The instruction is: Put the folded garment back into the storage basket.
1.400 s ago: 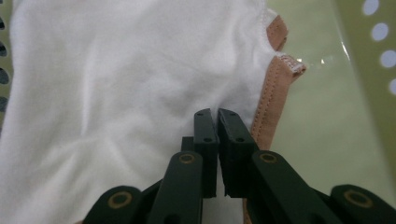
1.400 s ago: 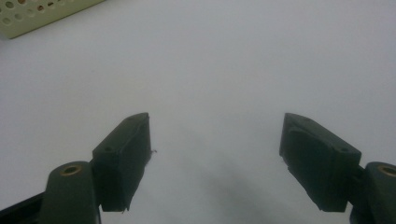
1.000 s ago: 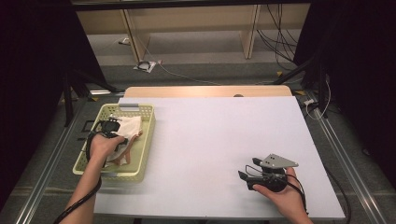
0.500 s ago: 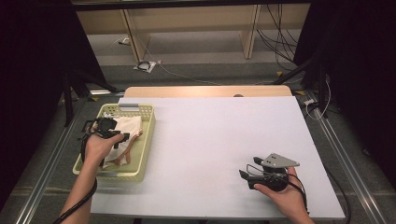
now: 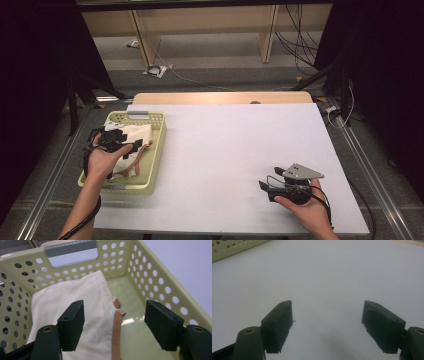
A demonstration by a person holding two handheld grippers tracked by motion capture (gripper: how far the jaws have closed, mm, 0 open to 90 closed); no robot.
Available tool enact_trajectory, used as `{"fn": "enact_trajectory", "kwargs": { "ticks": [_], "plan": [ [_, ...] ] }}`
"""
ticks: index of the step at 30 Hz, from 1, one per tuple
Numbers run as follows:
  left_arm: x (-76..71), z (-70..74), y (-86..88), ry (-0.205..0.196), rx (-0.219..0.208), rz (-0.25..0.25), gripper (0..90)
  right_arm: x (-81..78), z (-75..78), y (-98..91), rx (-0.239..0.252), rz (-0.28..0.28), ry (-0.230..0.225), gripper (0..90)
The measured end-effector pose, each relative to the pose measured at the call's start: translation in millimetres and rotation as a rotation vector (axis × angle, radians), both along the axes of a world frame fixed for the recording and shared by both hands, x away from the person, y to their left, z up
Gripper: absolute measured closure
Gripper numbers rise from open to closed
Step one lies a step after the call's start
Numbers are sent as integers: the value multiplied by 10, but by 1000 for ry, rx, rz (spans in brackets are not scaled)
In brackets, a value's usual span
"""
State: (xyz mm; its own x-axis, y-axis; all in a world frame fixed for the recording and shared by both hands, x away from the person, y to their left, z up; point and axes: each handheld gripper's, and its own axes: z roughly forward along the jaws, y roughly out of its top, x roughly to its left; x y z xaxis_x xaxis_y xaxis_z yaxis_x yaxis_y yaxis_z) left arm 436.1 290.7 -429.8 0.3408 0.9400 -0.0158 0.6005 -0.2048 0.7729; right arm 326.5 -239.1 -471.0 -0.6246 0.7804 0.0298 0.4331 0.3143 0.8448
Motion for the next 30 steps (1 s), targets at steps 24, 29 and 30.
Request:
{"fn": "enact_trajectory", "kwargs": {
  "ticks": [24,29,30],
  "plan": [
    [-443,220,-397,-144,-120,-159,39,45,33,-123,-1,-35,-16,252],
    [-511,240,-461,-153,-106,-175,0,65,34,-158,-1,-41,-19,252],
    [-524,242,-475,-156,-108,-178,0,68,33,-162,1,-44,-20,252]
  ]
}}
